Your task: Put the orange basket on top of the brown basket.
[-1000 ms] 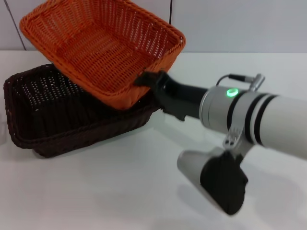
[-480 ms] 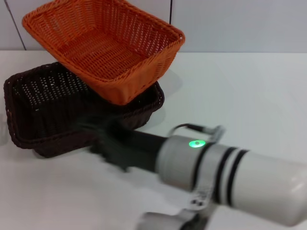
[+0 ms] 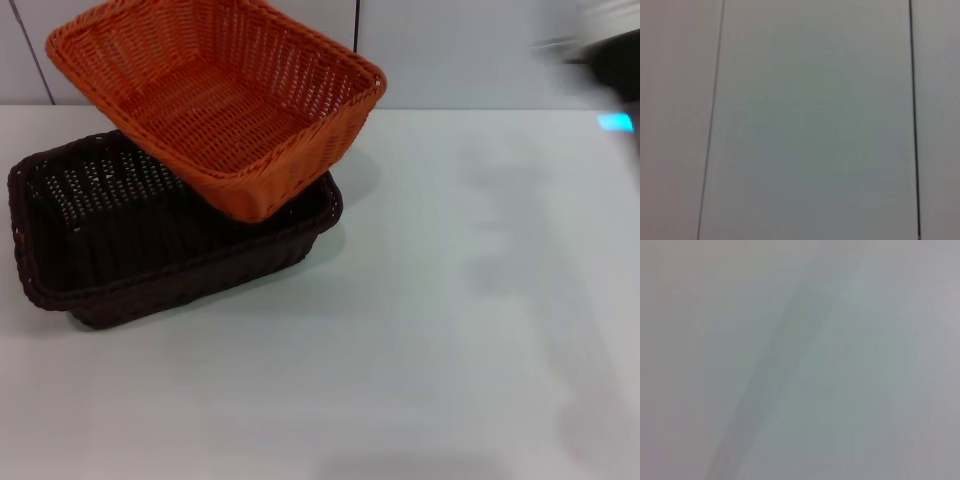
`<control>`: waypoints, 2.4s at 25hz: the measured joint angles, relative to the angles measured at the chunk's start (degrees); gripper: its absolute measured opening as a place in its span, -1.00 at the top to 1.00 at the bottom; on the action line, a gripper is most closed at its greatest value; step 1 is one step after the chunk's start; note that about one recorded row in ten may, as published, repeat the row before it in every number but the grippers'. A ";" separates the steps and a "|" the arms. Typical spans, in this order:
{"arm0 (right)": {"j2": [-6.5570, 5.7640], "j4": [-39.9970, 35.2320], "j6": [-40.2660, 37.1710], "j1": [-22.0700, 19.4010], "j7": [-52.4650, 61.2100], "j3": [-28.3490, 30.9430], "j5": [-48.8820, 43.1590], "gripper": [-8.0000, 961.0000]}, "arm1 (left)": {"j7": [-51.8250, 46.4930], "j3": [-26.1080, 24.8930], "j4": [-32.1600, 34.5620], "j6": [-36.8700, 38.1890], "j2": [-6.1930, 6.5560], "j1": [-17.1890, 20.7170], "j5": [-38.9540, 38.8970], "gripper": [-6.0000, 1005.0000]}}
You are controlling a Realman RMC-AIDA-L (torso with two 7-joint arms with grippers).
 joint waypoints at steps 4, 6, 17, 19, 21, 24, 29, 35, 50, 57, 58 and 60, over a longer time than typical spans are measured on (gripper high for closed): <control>-0.17 6.86 0.30 -4.63 19.01 4.22 -7.22 -0.24 | -0.48 -0.21 0.04 -0.12 0.06 0.14 0.03 -0.28; -0.11 11.99 2.68 -6.63 30.96 4.94 -14.17 -0.24 | -0.48 -0.21 0.04 -0.12 0.06 0.14 0.03 -0.28; 0.22 37.55 33.16 -7.91 64.01 -1.49 -27.97 -0.27 | -5.40 -0.35 5.72 -0.51 0.27 -1.92 0.84 -0.29; 0.26 38.61 33.32 -7.72 64.12 -1.82 -27.86 -0.28 | -5.77 -0.39 6.20 -0.23 0.27 -1.92 1.10 -0.29; 0.27 39.45 33.39 -7.48 64.14 -2.35 -27.84 -0.29 | -5.79 -0.54 6.60 -0.15 0.27 -1.77 1.21 -0.29; 0.28 40.04 33.60 -7.35 64.21 -2.78 -27.82 -0.30 | -5.81 -0.76 7.42 -0.21 0.27 -1.88 1.21 -0.29; 0.29 40.26 33.75 -7.32 64.35 -3.33 -27.80 -0.33 | -5.75 -0.80 9.06 -0.28 0.27 -2.64 1.22 -0.29; 0.21 41.24 34.20 -6.91 64.80 -3.84 -27.54 -0.36 | -5.83 -0.87 9.27 -0.06 0.38 -3.20 0.97 -0.29; 0.31 42.79 34.85 -6.03 64.90 -3.96 -25.93 -0.57 | -5.95 -5.64 10.21 -0.51 0.21 -4.13 0.90 -0.59; 0.38 42.57 34.87 -6.09 64.90 -4.60 -25.48 -0.57 | -6.27 -6.66 10.68 0.98 -0.14 -4.27 0.71 -0.57; 0.38 42.56 34.87 -6.10 64.90 -4.70 -25.46 -0.57 | -7.15 -6.77 10.98 1.61 -0.33 -4.22 0.55 -0.57; 0.38 42.59 34.87 -6.08 64.90 -5.06 -25.38 -0.57 | -7.48 -6.79 11.42 1.80 -0.38 -4.25 0.20 -0.57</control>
